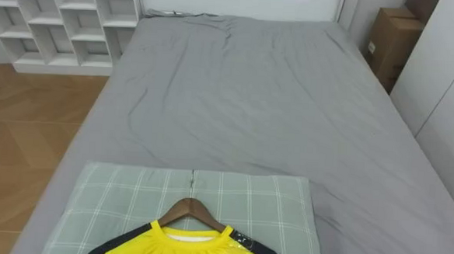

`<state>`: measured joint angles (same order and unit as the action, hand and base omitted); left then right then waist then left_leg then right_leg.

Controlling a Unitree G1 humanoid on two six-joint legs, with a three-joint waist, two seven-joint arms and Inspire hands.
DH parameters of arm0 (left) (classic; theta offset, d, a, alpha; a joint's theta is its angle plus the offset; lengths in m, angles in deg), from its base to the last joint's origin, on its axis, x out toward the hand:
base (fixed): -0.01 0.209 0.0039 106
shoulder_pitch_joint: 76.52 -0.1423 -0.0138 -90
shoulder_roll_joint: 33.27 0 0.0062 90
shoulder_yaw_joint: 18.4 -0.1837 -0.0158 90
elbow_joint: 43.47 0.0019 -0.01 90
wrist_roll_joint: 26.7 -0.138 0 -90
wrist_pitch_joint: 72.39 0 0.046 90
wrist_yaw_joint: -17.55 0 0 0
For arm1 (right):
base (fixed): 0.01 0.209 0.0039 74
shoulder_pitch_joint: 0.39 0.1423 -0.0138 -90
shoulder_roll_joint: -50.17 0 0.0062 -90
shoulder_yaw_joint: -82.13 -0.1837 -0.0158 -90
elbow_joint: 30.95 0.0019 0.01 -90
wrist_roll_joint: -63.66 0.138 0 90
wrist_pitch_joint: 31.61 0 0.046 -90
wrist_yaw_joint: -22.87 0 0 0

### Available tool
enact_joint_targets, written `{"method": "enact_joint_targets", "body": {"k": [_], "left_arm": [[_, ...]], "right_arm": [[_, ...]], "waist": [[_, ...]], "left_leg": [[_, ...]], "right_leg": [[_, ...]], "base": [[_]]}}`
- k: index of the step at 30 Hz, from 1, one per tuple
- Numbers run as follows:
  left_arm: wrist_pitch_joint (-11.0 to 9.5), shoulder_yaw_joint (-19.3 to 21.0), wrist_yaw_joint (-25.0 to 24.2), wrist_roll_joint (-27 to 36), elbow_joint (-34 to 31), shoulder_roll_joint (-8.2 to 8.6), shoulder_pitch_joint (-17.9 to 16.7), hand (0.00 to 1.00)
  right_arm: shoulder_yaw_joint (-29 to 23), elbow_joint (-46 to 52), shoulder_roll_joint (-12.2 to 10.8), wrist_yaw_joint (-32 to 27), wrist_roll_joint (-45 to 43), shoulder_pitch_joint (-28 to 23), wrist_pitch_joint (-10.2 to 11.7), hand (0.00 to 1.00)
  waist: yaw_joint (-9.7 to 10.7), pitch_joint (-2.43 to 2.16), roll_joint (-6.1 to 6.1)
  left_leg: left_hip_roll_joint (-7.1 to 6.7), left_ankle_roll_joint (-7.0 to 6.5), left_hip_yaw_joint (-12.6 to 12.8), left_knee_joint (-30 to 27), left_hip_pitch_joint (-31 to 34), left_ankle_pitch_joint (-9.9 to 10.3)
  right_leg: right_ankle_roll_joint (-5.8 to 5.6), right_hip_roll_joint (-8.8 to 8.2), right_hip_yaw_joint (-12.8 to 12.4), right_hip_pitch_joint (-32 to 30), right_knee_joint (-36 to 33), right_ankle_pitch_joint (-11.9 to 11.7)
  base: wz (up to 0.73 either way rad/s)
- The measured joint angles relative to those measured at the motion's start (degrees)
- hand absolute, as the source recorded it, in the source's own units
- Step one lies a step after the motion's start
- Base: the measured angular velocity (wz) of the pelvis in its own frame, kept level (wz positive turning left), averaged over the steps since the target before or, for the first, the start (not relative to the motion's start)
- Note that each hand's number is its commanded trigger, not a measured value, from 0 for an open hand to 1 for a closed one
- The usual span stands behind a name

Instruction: Hang clothes

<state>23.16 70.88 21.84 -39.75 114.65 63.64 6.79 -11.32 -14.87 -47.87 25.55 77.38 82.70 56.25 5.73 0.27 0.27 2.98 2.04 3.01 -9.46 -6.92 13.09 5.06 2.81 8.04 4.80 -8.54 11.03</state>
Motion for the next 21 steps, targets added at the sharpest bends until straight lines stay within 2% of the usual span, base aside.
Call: {"method": "enact_joint_targets", "body": {"k": [10,21], "left_arm": [[-3.5,0.0,1.4,0.1,0.0,-0.03,-0.4,0.00],[-4.7,0.4,1.8,1.3,0.0,-0.02,-0.3,0.00]], "right_arm": [[1.0,0.2,0.0,1.0,1.7,0.1,2.4,0.00],[1.0,0.1,0.2,3.2,2.3,-0.2,3.5,0.00]], "waist": [[0.0,0.08,0.21],[0.0,-0.01,0.24]], "left_leg": [[-0.02,0.00,0.0,0.0,-0.4,0.0],[-0.03,0.00,0.0,0.0,-0.4,0.0]], "right_leg": [[-0.02,-0.05,0.1,0.1,0.0,0.0],[-0.02,-0.04,0.1,0.1,0.0,0.0]], "base": [[0.00],[0.00]]}}
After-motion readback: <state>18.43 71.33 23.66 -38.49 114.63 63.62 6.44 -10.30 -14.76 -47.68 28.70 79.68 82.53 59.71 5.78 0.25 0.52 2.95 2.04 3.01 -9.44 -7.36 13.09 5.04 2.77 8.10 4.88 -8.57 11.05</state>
